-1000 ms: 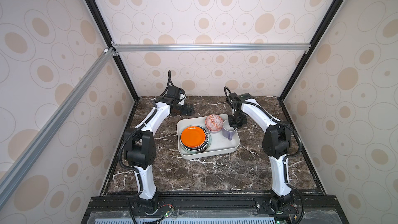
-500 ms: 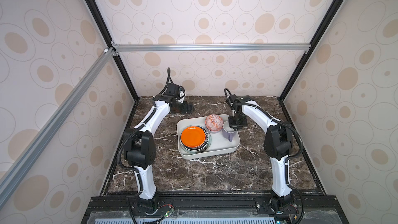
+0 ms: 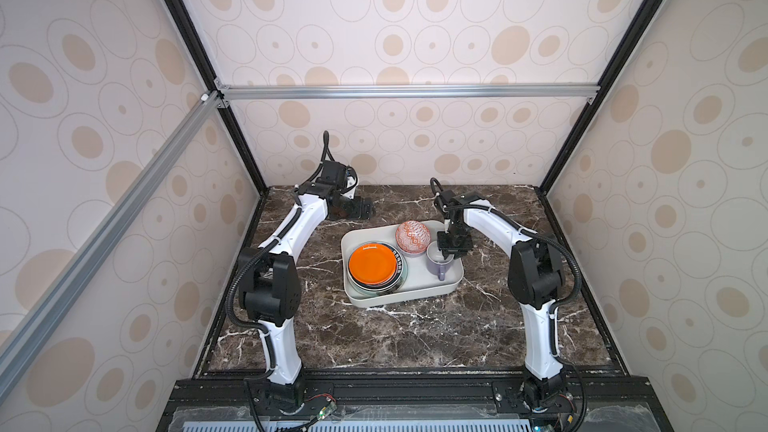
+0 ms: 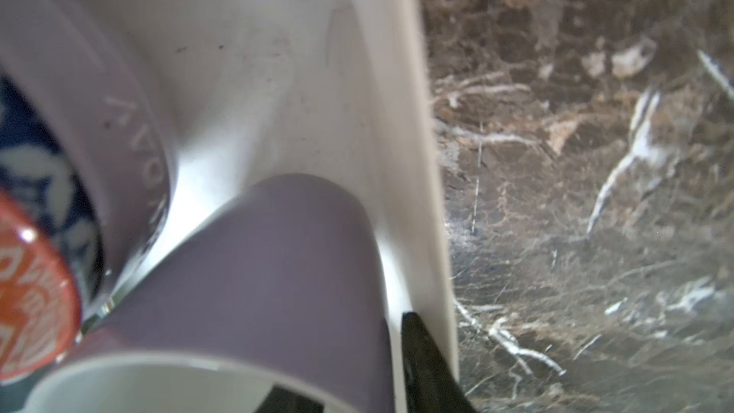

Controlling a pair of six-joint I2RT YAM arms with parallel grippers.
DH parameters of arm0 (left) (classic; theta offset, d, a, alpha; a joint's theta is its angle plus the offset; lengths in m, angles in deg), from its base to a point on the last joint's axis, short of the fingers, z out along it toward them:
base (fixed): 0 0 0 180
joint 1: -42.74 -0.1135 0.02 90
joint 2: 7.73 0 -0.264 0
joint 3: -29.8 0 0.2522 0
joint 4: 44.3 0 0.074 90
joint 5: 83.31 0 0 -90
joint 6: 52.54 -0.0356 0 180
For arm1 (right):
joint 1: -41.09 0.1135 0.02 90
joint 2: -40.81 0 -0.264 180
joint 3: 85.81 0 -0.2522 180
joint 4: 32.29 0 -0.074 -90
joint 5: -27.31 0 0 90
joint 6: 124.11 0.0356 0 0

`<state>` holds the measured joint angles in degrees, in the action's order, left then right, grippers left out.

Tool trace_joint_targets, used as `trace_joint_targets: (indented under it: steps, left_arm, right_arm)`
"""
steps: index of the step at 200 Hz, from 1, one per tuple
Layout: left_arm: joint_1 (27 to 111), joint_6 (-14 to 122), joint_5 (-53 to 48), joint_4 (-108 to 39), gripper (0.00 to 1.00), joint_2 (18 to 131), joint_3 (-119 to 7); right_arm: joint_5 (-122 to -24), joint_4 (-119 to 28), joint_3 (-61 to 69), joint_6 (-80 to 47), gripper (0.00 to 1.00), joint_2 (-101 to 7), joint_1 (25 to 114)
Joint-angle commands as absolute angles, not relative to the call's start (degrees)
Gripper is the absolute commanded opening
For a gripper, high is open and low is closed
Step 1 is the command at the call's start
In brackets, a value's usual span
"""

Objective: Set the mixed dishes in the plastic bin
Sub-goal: 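Open the right gripper to release the purple mug and raise it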

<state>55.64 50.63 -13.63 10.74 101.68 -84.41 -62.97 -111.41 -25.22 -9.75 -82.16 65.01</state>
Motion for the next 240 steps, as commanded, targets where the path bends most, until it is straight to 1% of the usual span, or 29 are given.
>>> trace_joint_targets:
  steps: [1,6,12,61,87,116,161,190,240]
  left_arm:
    - [55.48,48.89,-14.06,11.60,0.96,100.85,-84.85]
    - [55.48,48.84,-14.11,11.58,0.96,100.73,-84.69]
    - [55.48,48.80,-14.12,11.61,0.96,100.63,-84.66]
    - [55.47,48.99,-14.20,11.11,0.96,99.98,-83.94]
    - [55.46,48.72,-13.34,10.64,0.96,99.29,-82.87]
    - [54.92,48.53,-10.16,9.81,0.96,97.62,-81.15]
    - [52.39,49.16,-10.69,8.37,0.96,95.66,-77.38]
    - [51.97,49.19,-11.00,7.98,0.96,94.66,-76.28]
    - [51.70,48.99,-10.86,7.75,0.96,93.27,-74.71]
  right_arm:
    - [-58.15,-113.80,-24.43,-9.66,0.42,-79.84,64.21]
    - [-57.87,-113.81,-24.50,-9.84,0.45,-79.44,64.21]
    - [-57.51,-114.04,-24.79,-9.86,0.46,-79.02,64.20]
    - [-54.97,-119.80,-32.18,-11.54,0.48,-75.65,64.88]
    - [-57.62,-120.80,-34.09,-12.39,0.48,-73.95,66.32]
    - [-62.66,-118.69,-31.68,-10.64,0.47,-72.92,69.98]
    - [-69.38,-115.01,-28.58,-6.82,0.45,-75.56,75.94]
    - [-70.95,-112.90,-25.09,-5.67,0.44,-76.43,77.30]
    - [-68.19,-111.69,-18.97,-6.25,0.44,-76.08,76.07]
